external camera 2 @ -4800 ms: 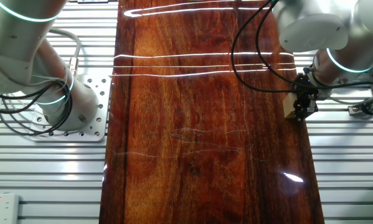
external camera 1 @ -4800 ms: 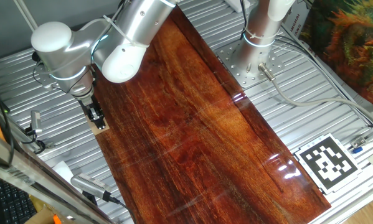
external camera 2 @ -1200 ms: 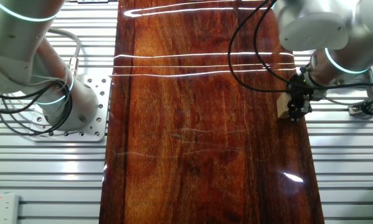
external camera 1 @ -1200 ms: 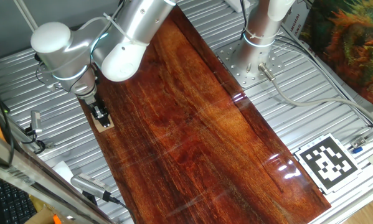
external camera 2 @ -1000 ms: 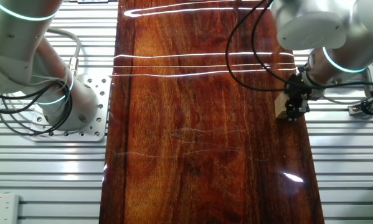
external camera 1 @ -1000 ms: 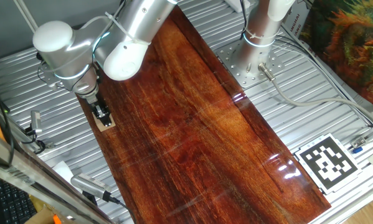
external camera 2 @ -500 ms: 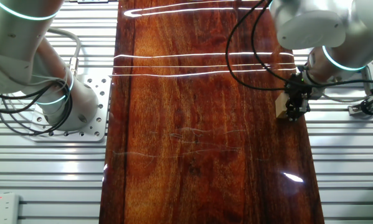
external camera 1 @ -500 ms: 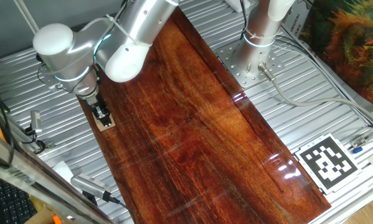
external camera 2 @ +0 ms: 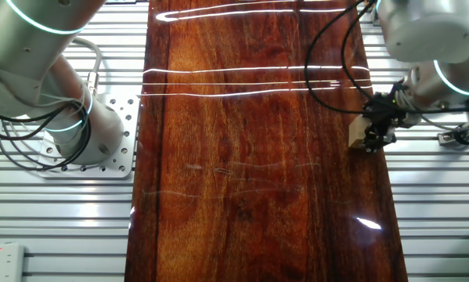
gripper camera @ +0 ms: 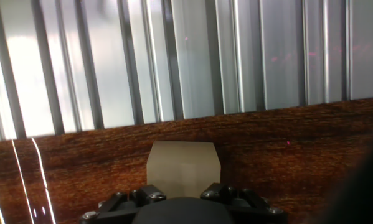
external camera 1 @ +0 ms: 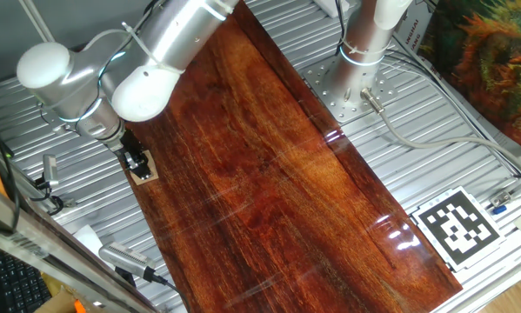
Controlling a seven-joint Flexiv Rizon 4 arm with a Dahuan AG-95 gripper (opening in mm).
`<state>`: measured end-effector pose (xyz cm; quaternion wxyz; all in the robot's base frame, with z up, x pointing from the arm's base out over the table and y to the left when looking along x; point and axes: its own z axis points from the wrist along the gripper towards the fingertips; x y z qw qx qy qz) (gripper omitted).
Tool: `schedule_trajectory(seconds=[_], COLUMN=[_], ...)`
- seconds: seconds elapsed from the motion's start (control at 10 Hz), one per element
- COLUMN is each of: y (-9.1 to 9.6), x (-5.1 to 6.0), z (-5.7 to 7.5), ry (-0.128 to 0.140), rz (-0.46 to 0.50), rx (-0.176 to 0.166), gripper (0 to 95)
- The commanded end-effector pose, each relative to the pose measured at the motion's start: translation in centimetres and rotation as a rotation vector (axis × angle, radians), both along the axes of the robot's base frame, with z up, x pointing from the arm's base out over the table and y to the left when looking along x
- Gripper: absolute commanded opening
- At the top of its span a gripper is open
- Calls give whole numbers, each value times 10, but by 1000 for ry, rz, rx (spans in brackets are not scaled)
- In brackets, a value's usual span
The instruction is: Hold a small block with the gripper and sweep it from left to right on the table
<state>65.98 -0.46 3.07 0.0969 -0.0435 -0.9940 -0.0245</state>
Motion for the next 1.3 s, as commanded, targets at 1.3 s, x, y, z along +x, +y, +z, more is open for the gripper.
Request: schedule_trajectory(seconds=[1.3], y=[0], x=[-3], z=[0], ry=[-51], rz=[13], rx=[2], gripper=[380])
